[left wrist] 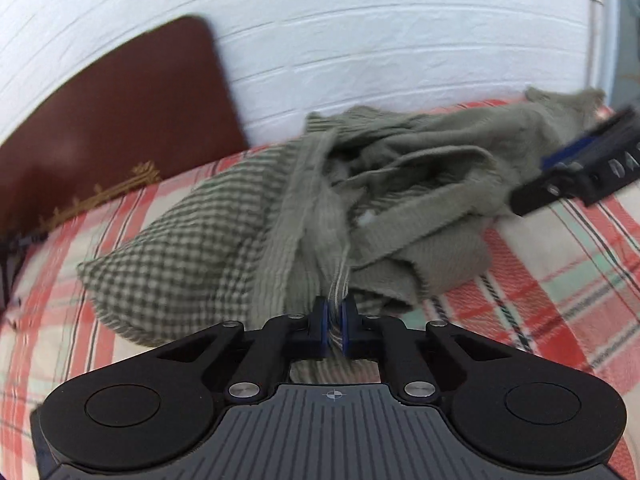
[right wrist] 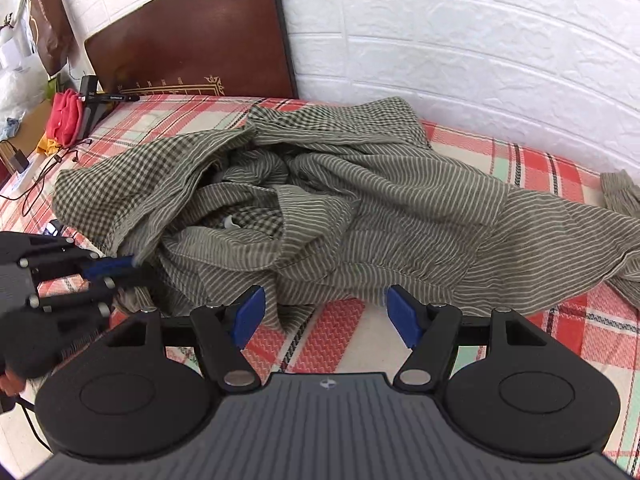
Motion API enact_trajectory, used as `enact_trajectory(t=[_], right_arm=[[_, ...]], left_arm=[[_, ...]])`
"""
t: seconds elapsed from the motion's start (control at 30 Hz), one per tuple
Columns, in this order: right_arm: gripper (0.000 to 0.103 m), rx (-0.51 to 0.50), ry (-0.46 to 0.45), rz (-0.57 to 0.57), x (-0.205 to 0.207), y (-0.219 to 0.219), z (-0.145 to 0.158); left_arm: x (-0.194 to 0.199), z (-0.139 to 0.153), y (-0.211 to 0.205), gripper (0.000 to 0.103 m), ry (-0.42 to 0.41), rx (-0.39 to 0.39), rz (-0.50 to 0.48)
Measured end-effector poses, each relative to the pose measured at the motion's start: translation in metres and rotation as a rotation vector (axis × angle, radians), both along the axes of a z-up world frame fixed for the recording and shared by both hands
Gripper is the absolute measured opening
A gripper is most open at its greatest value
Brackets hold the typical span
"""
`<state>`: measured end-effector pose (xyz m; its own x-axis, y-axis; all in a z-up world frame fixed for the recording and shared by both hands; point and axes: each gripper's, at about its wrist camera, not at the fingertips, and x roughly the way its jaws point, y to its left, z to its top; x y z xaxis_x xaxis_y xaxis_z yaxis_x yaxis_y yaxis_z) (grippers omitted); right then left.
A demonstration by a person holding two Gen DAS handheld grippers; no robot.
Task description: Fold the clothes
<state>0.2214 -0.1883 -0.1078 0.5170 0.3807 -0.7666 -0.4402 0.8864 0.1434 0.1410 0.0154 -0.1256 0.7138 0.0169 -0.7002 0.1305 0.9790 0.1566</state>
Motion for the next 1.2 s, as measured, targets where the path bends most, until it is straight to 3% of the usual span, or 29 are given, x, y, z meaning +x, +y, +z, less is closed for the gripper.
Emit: enact_trajectory(t=[0.2, 0.3, 0.4, 0.47, 0.53, 0.6, 0.87, 1.03, 1.2], right_arm=[[0.071, -0.040, -0.125, 0.104, -0.002, 0.016, -0.011], [0.071, -0.100, -0.212, 0.158, -0.004, 0.030, -0.018], [0.066, -0.118, -0.231, 0.165, 0.000, 0.039, -0.025], [0.055, -0.109, -0.222, 0.170, 0.005, 0.043, -0.029], [0.016, -0.091, -0.183, 0.168, 0.010, 0.044, -0.031], [0.014, -0.034, -0.168, 0.141, 0.014, 0.038, -0.022], [0.011, 0.260, -0.398, 0.010, -0.019, -0.022, 0.111], [0.011, 0.330, -0.590, -0.032, -0.060, -0.057, 0.191], [0.011, 0.396, -0.751, -0.066, -0.098, -0.083, 0.245]], left_arm=[[-0.008, 0.041, 0.065, 0.002, -0.115, -0.068, 0.173], [-0.002, 0.045, 0.087, 0.004, -0.103, -0.105, 0.231], [0.005, 0.037, 0.088, 0.004, -0.090, -0.055, 0.242], [0.006, 0.034, 0.085, 0.004, -0.083, -0.050, 0.237], [0.006, 0.032, 0.083, 0.003, -0.076, -0.044, 0.231], [0.007, 0.030, 0.081, 0.001, -0.069, -0.039, 0.226], [-0.008, 0.080, 0.076, 0.000, -0.171, -0.080, 0.206], [-0.033, 0.132, 0.075, 0.000, -0.309, -0.074, 0.196], [-0.058, 0.176, 0.083, 0.000, -0.433, -0.041, 0.212]])
